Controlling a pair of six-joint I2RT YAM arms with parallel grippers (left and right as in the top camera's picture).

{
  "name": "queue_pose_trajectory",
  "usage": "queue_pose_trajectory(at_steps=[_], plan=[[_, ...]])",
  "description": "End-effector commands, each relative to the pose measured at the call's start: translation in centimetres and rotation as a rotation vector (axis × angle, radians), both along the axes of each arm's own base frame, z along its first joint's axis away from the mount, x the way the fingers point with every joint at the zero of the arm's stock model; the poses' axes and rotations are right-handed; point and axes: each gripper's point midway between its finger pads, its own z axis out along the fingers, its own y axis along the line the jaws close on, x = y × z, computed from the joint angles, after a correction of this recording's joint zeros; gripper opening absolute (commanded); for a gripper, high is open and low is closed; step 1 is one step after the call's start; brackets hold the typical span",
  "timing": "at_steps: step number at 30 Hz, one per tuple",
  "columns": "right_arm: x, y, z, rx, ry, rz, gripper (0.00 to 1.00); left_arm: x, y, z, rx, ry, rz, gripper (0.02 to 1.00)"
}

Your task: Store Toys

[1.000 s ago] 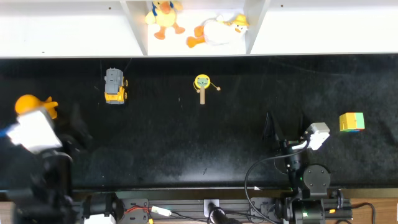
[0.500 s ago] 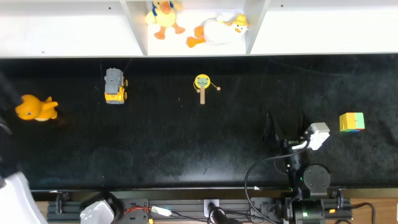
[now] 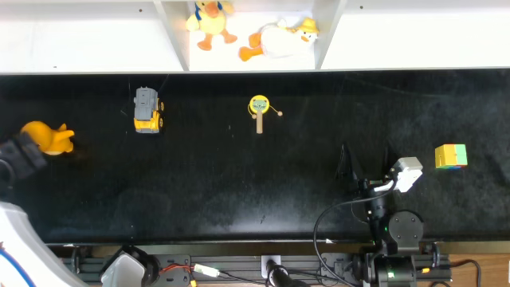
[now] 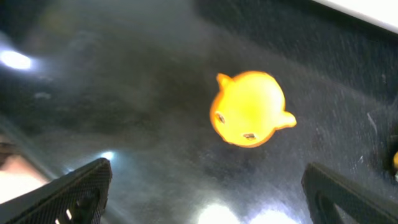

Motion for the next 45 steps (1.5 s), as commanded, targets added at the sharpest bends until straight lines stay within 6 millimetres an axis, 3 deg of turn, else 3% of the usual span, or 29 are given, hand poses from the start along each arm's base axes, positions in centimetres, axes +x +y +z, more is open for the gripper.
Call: queue_pose_trajectory(at_steps=[1, 11, 19, 23, 27, 35, 42, 45], plan=[[0.0, 0.0, -0.3, 0.007, 0.001, -0.005, 0.996, 0.6, -1.1, -3.3, -0.024, -0.012, -0.093, 0.993], [0.0, 0.0, -0.3, 0.007, 0.001, -0.005, 0.996, 1.7, -0.1, -7.8, 0.004, -0.028, -0.114, 0.996], [0.0, 0.0, -0.3, 0.007, 0.001, -0.005, 0.996, 5.8, -0.1, -9.4, -0.064, -0.158, -0.238, 0.991], [0.0, 0.0, -0.3, 0.007, 0.001, -0.005, 0.996, 6.7, 0.0, -10.8, -0.096, -0.175, -0.259, 0.921], [0.0, 0.0, -0.3, 0.007, 0.001, -0.005, 0.993, 7.2, -0.1, -11.2, -0.118, -0.195, -0.273, 0.728], [0.0, 0.0, -0.3, 0.007, 0.001, -0.005, 0.996, 8.1, 0.8, -9.1, -0.061, -0.26, -0.256, 0.492], [0.0, 0.0, -0.3, 0.007, 0.001, -0.005, 0.993, 8.8, 1.6, -4.1, 0.024, -0.354, -0.246, 0.415], [0.0, 0.0, -0.3, 0.007, 0.001, -0.005, 0.993, 9.7, 0.8, -1.5, 0.005, -0.435, -0.279, 0.389]])
